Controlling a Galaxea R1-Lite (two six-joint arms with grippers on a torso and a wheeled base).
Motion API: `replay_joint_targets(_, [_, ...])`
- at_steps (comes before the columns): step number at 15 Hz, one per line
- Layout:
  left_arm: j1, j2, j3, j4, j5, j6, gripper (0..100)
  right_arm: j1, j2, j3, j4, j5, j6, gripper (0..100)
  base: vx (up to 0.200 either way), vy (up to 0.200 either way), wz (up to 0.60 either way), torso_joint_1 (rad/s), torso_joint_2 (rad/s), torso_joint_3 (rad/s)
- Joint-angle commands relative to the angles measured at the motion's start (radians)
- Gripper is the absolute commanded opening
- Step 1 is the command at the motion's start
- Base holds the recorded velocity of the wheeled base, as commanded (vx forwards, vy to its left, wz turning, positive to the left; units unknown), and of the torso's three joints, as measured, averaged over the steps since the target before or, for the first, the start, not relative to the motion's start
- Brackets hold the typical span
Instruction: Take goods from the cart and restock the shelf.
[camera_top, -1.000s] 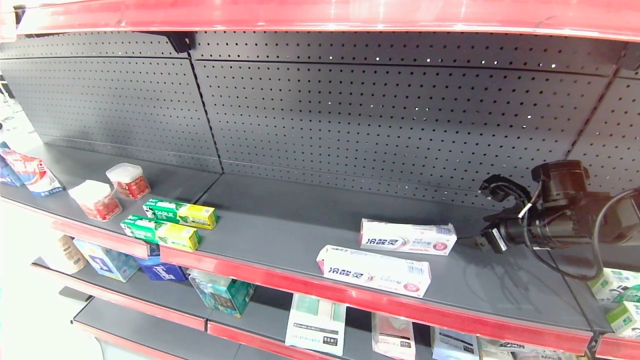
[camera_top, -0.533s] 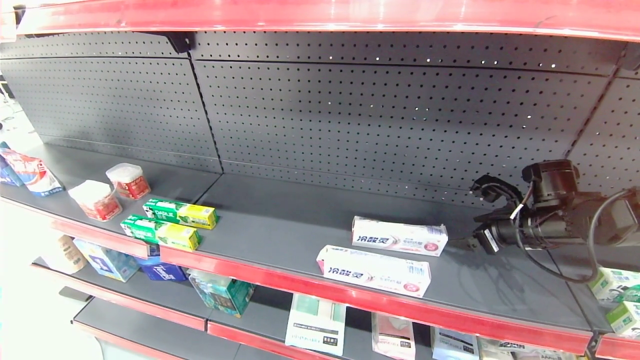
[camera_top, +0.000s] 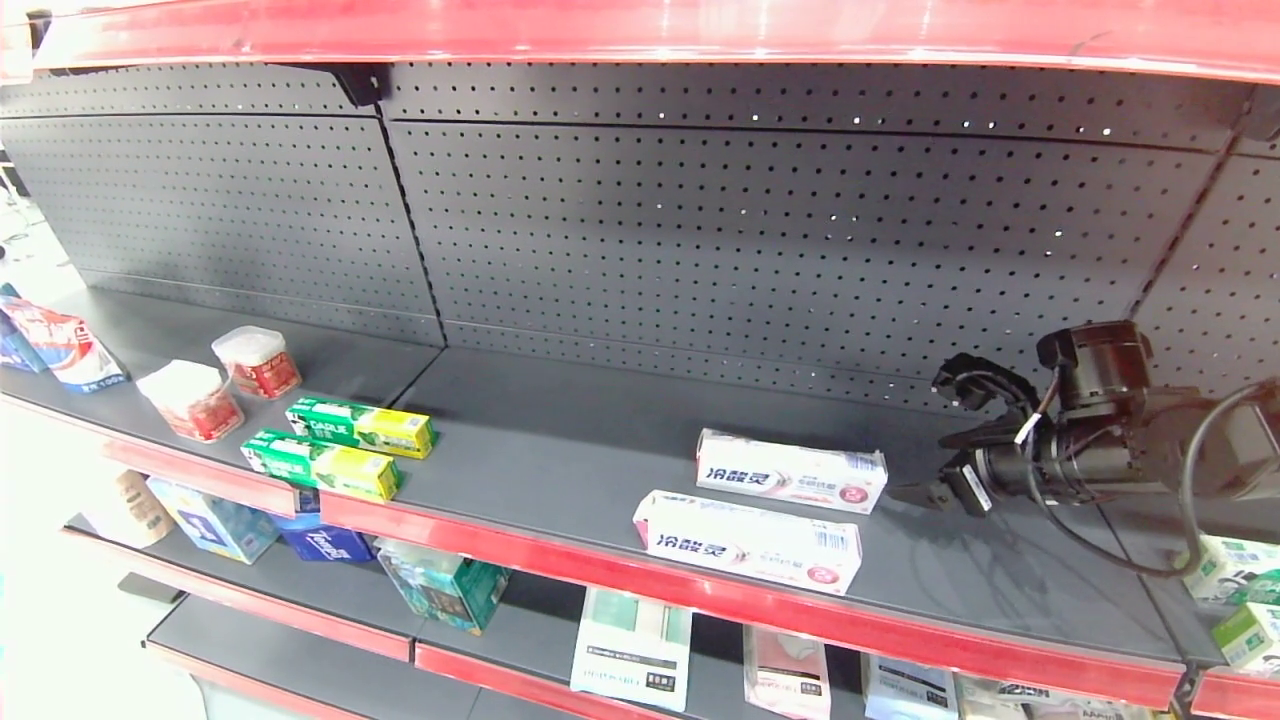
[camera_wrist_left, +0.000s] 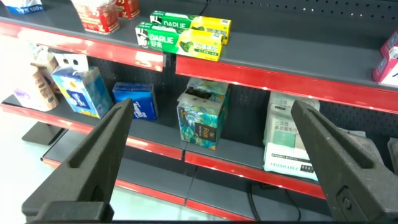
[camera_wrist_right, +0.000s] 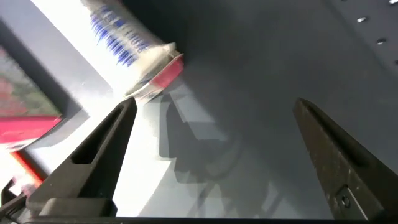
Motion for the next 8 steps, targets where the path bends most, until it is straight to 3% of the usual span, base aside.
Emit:
replay_joint_targets(1, [0.000, 0.002, 0.000, 0.000, 0.000, 0.000, 100, 0.014, -0.015, 0.011, 0.000, 0.000, 0.000, 100, 0.000, 0.000, 0.00, 0.000, 0.00, 0.000])
replay_joint_targets(8, [0.000, 0.002, 0.000, 0.000, 0.000, 0.000, 100, 0.000, -0.040, 0.038, 0.001, 0.000, -0.011, 100, 0.000, 0.000, 0.00, 0.000, 0.00, 0.000])
